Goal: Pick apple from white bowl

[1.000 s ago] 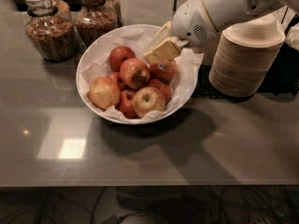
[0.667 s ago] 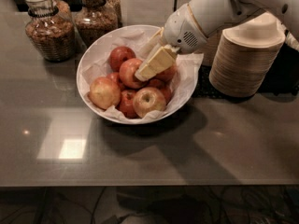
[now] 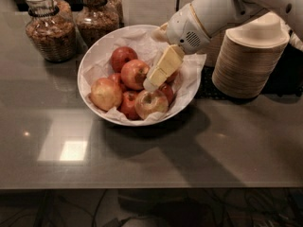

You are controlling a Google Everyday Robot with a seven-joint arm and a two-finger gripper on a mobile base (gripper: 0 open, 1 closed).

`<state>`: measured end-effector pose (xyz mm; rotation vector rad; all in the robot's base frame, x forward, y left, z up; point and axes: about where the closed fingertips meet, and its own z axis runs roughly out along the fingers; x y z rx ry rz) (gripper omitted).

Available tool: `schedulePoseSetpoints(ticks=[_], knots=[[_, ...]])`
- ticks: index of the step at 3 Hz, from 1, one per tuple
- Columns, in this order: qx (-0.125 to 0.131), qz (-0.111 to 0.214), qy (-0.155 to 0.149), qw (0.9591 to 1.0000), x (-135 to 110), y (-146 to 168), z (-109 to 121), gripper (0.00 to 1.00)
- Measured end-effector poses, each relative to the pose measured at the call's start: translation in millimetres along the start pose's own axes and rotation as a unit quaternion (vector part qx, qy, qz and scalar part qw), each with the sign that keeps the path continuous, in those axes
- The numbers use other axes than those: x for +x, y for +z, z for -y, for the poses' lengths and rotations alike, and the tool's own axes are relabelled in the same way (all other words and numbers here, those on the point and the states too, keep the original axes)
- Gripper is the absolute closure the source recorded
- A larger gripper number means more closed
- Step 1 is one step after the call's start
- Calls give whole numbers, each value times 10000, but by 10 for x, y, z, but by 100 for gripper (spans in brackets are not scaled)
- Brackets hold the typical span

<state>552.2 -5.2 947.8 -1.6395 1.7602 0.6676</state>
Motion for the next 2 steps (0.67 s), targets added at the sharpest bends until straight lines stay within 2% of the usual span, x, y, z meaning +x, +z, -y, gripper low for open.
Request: schedulePoseSetpoints(ticks=[2], knots=[[-11, -73, 17, 10000, 4, 80, 25, 41]])
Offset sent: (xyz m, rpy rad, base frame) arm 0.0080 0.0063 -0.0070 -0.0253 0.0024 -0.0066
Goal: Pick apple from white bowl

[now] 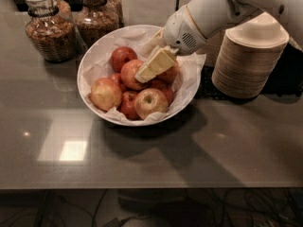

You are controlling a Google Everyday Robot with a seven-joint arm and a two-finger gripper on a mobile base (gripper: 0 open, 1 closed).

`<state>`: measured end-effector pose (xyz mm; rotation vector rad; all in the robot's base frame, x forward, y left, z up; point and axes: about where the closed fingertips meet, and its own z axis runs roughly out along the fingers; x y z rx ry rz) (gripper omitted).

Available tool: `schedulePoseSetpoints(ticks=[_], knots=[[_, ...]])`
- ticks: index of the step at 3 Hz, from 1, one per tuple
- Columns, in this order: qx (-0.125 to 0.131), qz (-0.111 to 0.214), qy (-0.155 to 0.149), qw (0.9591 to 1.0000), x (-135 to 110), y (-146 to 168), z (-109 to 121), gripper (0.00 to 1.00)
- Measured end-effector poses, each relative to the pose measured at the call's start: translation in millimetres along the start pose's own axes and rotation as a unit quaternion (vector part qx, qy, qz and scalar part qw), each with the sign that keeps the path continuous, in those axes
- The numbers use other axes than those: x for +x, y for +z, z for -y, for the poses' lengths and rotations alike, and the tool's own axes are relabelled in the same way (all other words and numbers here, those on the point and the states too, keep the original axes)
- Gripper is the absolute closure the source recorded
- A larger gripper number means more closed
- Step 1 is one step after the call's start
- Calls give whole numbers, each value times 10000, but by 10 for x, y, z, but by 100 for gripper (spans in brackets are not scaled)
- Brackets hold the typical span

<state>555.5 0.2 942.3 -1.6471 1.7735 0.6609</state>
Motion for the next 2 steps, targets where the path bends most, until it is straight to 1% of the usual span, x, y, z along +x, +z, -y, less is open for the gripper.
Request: schedulePoseSetpoints(ticks=[1, 2], knots=[[-12, -54, -10, 10000, 4, 64, 14, 50], [-20, -80, 0, 10000, 20, 96, 22, 31]])
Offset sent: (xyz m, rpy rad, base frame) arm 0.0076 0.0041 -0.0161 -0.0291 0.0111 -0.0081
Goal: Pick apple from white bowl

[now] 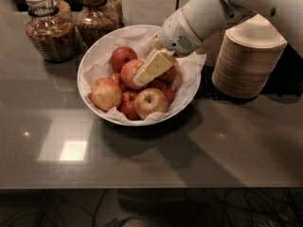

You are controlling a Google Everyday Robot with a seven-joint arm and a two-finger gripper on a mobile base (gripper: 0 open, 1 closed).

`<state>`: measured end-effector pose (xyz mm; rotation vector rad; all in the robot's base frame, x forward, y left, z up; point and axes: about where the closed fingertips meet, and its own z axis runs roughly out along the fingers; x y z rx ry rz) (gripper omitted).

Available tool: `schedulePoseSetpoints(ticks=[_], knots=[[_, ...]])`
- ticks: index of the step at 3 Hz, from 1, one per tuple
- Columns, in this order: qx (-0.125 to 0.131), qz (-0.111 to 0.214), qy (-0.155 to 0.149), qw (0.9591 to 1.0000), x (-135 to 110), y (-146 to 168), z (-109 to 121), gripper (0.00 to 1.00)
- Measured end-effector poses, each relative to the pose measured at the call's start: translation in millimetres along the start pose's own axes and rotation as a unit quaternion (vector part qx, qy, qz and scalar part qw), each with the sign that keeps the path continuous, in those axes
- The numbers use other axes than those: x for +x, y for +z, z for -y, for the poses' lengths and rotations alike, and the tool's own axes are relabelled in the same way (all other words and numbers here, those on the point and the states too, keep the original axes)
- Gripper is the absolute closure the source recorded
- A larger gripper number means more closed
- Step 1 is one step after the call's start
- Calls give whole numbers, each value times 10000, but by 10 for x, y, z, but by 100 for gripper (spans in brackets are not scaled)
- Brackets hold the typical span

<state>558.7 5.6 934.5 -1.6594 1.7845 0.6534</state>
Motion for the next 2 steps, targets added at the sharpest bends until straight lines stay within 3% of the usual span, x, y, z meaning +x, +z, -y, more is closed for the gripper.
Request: schedulePoseSetpoints(ticks=[1, 2], knots=[[-6, -6, -4, 10000, -4, 12, -1, 8], [-79, -56, 10, 10000, -7, 116, -15, 9]])
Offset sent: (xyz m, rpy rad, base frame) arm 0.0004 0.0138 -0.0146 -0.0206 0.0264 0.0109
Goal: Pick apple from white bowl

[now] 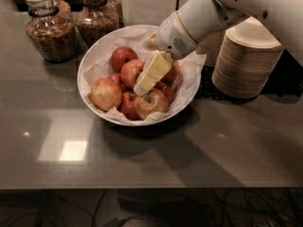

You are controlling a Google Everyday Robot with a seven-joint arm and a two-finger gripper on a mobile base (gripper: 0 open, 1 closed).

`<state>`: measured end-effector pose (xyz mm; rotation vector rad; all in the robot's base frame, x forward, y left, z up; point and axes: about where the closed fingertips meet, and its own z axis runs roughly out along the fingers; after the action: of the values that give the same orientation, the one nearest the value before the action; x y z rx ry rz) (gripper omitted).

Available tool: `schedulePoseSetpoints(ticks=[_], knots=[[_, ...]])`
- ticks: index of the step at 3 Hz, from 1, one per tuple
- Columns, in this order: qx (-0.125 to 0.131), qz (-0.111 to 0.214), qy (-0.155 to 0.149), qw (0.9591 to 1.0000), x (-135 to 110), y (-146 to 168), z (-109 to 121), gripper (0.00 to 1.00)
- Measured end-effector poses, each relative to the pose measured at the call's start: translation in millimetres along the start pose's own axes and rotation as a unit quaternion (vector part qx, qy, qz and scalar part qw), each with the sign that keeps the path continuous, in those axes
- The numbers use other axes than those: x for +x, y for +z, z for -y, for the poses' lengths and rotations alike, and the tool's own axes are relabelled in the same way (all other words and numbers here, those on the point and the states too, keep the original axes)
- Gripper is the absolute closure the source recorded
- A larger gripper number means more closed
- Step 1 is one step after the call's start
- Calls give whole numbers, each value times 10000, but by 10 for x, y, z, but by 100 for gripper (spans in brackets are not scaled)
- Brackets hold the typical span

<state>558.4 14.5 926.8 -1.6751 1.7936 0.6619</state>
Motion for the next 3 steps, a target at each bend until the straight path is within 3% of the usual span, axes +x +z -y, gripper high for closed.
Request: schedulePoseSetpoints(ticks=[1, 3], knots=[[-73, -58, 15, 10000, 2, 95, -1, 29], [-33, -128, 101, 9999, 95, 110, 1, 27]])
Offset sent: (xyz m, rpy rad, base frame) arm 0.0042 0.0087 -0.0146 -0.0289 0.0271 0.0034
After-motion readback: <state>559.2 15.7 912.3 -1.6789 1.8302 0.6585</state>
